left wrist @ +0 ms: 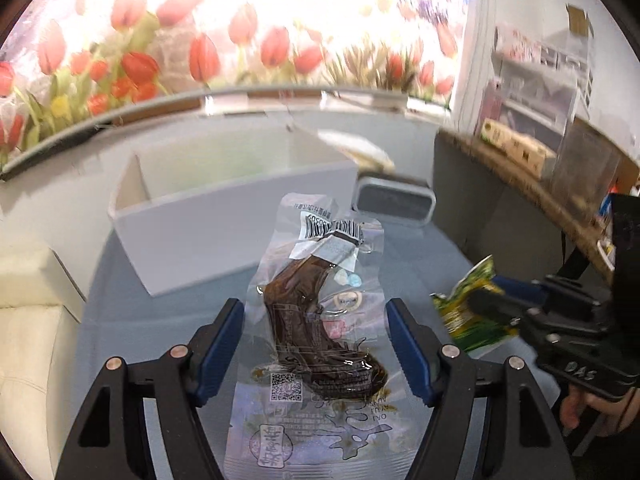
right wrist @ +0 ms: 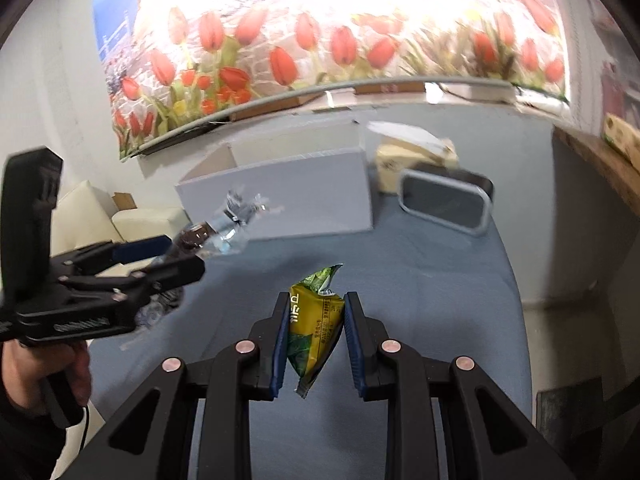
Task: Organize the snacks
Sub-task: 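Drop the meat packet and green packet into the white bin with both grippers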
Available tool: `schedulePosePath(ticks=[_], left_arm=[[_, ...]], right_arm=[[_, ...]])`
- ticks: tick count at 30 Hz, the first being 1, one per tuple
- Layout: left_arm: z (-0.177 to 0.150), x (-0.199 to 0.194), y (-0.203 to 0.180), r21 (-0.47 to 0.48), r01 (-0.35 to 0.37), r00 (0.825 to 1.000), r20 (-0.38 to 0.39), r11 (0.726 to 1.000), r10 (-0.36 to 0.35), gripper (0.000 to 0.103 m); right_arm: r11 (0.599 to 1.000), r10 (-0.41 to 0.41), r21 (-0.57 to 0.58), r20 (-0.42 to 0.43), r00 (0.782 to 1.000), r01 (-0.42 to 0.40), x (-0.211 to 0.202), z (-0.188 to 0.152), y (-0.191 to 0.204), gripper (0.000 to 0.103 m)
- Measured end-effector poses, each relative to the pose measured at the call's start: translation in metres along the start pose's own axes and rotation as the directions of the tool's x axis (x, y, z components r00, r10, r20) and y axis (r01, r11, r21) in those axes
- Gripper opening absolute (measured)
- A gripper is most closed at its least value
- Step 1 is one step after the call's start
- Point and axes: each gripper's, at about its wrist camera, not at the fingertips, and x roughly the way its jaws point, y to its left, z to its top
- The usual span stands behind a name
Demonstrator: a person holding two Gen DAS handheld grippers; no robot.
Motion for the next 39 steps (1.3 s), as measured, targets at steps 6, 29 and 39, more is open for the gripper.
schedulePosePath(ticks=[6,29,39], left_arm=[[0.034,-0.017,0.033,-0.014,-0.034,0.998,0.054,0.999,0.035,0.077],[0.158,0.119,0.147,-0.137,-0.153,0.988,-0.054,0.979,0.147,0.103],[0.13,0.097,0.143,-0.123,-0.161,0.987,-0.019,0.979,0.16,0.103]], right_arm=[[0.998,0.02,-0.056,0.043,0.999,-0.018,0.017,0.05,0.02,0.027],[0.992,-0.113,-0.057,-0.013,0.993,0.112,0.174,0.189,-0.003,0.102],[0.993,-0.113,0.03,0.092,0.989,0.111,0.151,0.174,-0.007,0.103]])
